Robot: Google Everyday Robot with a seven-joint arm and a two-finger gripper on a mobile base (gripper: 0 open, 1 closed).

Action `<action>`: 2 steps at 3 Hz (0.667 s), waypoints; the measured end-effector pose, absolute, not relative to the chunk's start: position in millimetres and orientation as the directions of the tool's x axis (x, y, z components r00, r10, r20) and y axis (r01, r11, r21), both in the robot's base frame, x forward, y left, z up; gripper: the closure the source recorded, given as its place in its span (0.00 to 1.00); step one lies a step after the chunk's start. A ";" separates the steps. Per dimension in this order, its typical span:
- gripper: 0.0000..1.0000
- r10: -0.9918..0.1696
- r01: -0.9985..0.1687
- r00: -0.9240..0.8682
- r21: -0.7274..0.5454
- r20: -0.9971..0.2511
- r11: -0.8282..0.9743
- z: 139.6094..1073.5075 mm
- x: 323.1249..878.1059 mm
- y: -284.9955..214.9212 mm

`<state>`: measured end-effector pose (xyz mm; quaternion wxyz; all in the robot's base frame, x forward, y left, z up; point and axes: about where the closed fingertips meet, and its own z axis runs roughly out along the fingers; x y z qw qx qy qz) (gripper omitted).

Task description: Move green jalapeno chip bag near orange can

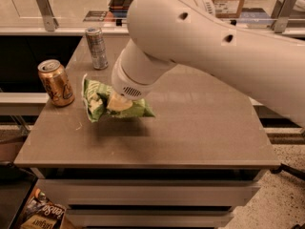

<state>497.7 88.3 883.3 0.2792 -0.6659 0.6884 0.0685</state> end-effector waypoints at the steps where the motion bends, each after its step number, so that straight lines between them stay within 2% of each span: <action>1: 1.00 -0.851 -0.964 0.094 -0.262 -0.516 0.053 875.4 502.5 97.8; 2: 0.95 -0.817 -0.979 0.110 -0.202 -0.565 0.008 859.7 511.2 98.9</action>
Offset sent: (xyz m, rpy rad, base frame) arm 0.0282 0.0097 -0.0485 0.1763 0.1693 0.1938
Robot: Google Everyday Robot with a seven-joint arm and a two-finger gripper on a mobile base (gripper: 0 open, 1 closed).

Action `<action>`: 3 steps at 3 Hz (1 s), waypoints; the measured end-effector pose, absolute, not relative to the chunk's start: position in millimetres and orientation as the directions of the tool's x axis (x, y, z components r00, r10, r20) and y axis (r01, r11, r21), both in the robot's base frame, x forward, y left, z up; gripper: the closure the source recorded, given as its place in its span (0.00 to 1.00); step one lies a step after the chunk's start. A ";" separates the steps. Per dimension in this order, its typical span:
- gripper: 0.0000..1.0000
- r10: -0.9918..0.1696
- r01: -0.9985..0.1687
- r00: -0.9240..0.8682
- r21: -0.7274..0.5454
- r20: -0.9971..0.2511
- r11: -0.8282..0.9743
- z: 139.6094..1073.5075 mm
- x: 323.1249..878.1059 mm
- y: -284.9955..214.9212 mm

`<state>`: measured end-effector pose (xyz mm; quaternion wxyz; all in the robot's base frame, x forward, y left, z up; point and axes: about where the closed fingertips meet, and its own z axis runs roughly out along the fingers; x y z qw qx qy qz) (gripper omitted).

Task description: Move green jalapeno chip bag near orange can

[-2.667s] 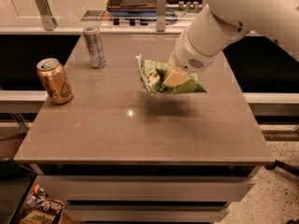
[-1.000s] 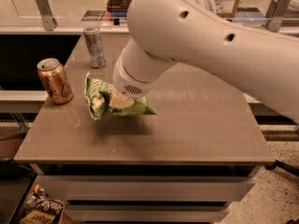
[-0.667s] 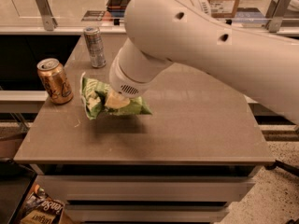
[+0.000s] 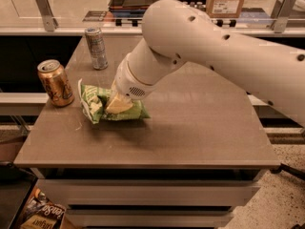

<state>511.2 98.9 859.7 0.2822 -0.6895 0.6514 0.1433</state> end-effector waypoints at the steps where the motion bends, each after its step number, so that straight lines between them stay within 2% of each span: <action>1: 0.77 -0.815 -0.980 0.115 -0.199 -0.568 0.000 857.5 511.0 100.5; 3: 0.30 -0.816 -0.979 0.121 -0.203 -0.565 -0.004 859.2 508.7 101.9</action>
Offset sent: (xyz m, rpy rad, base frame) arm 0.0000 0.0015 -0.0027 0.0031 0.0048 0.0089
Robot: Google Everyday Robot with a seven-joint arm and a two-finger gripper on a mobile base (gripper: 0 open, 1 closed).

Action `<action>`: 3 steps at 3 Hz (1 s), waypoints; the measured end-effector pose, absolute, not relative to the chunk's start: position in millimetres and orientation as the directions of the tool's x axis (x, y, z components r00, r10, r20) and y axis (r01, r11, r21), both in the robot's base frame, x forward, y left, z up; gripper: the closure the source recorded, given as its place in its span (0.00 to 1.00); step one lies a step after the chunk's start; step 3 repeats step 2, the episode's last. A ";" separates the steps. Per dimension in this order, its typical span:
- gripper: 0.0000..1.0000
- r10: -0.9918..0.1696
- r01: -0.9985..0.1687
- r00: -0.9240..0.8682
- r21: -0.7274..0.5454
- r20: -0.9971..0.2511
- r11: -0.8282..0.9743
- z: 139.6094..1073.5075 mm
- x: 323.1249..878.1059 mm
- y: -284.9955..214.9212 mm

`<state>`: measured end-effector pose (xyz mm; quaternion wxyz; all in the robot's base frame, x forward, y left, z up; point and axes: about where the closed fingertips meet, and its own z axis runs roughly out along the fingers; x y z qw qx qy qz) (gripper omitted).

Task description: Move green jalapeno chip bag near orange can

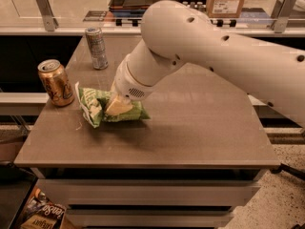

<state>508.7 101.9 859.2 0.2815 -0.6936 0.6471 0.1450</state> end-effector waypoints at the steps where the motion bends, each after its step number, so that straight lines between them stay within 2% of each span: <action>1: 0.08 -0.816 -0.979 0.123 -0.205 -0.564 -0.006 860.1 507.6 102.6; 2: 0.00 -0.817 -0.978 0.125 -0.207 -0.563 -0.008 860.8 506.8 103.0; 3: 0.00 -0.817 -0.978 0.125 -0.207 -0.563 -0.008 860.8 506.8 103.0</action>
Offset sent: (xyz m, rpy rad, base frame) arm -0.0010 0.0006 0.0008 -0.0011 -0.0020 0.0017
